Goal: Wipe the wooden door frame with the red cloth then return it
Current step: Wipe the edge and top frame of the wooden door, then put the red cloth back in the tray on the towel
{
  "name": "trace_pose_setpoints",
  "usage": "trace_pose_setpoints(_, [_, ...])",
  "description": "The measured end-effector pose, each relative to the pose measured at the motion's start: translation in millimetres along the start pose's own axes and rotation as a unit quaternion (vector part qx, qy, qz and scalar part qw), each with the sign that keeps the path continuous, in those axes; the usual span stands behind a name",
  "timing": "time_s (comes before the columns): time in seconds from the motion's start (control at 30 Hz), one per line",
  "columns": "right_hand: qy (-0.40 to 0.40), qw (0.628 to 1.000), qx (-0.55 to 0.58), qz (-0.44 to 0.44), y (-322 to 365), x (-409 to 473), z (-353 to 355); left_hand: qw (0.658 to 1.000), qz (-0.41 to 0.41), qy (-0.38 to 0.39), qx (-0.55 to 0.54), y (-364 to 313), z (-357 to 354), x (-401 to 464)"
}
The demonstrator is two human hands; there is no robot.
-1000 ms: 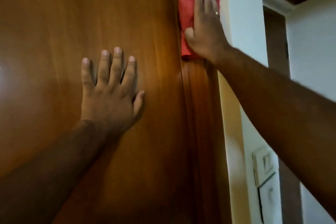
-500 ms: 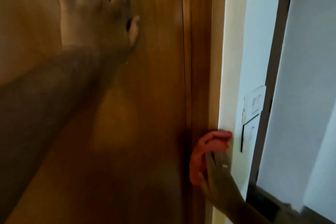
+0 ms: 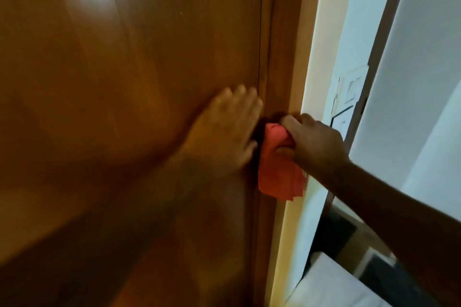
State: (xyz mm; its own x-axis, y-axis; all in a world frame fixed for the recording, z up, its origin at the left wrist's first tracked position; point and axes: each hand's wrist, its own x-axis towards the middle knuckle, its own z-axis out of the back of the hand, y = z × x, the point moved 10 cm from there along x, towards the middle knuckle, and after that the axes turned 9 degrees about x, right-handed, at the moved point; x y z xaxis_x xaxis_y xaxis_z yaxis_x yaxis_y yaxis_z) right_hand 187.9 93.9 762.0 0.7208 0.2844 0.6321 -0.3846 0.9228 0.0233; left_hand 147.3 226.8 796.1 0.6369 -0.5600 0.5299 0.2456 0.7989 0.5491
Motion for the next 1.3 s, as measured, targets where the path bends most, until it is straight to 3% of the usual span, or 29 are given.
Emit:
trace_pose_setpoints(0.03, [0.003, 1.000, 0.010, 0.006, 1, -2, 3, 0.997, -0.026, 0.036, -0.064, -37, -32, -21])
trace_pose_setpoints(0.07, [0.011, 0.999, 0.031, -0.003, -1, -6, 4, 0.989, 0.004, 0.070, -0.134, -55, -52, -32])
trace_pose_setpoints(0.17, [0.052, 0.982, 0.156, -0.097, -32, -33, -2, 0.920, 0.153, 0.088, -0.351, -78, -105, -45])
trace_pose_setpoints(0.2, [0.064, 0.967, 0.204, -0.138, -46, -48, -5, 0.879, 0.186, 0.087, -0.431, -93, -118, -54])
trace_pose_setpoints(0.3, [0.141, 0.913, 0.294, -0.244, -89, -112, -27, 0.691, 0.228, 0.125, -0.674, -150, -158, -74])
trace_pose_setpoints(0.37, [0.204, 0.878, 0.307, -0.305, -121, -169, -46, 0.585, 0.219, 0.215, -0.750, -199, -181, -84])
trace_pose_setpoints(0.43, [0.229, 0.831, 0.345, -0.372, -155, -232, -65, 0.513, 0.213, 0.293, -0.778, -241, -200, -99])
trace_pose_setpoints(0.5, [0.195, 0.741, 0.448, -0.461, -184, -303, -83, 0.461, 0.207, 0.367, -0.781, -283, -216, -115])
trace_pose_setpoints(0.63, [0.138, 0.505, 0.560, -0.643, -205, -455, -132, 0.313, 0.260, 0.453, -0.793, -369, -239, -160])
trace_pose_setpoints(0.7, [0.131, 0.431, 0.580, -0.679, -206, -518, -158, 0.249, 0.329, 0.467, -0.782, -414, -249, -188])
trace_pose_setpoints(0.73, [0.135, 0.410, 0.579, -0.692, -203, -543, -169, 0.235, 0.358, 0.480, -0.766, -433, -253, -204])
trace_pose_setpoints(0.8, [0.141, 0.384, 0.560, -0.720, -200, -595, -193, 0.234, 0.386, 0.523, -0.723, -478, -263, -239])
trace_pose_setpoints(0.93, [0.129, 0.356, 0.485, -0.788, -187, -692, -237, 0.347, 0.380, 0.597, -0.615, -542, -303, -305])
trace_pose_setpoints(1.03, [0.118, 0.337, 0.442, -0.823, -183, -753, -279, 0.399, 0.340, 0.626, -0.578, -587, -341, -339])
trace_pose_setpoints(1.3, [0.103, 0.289, 0.353, -0.884, -162, -878, -398, 0.467, 0.226, 0.696, -0.496, -684, -444, -414])
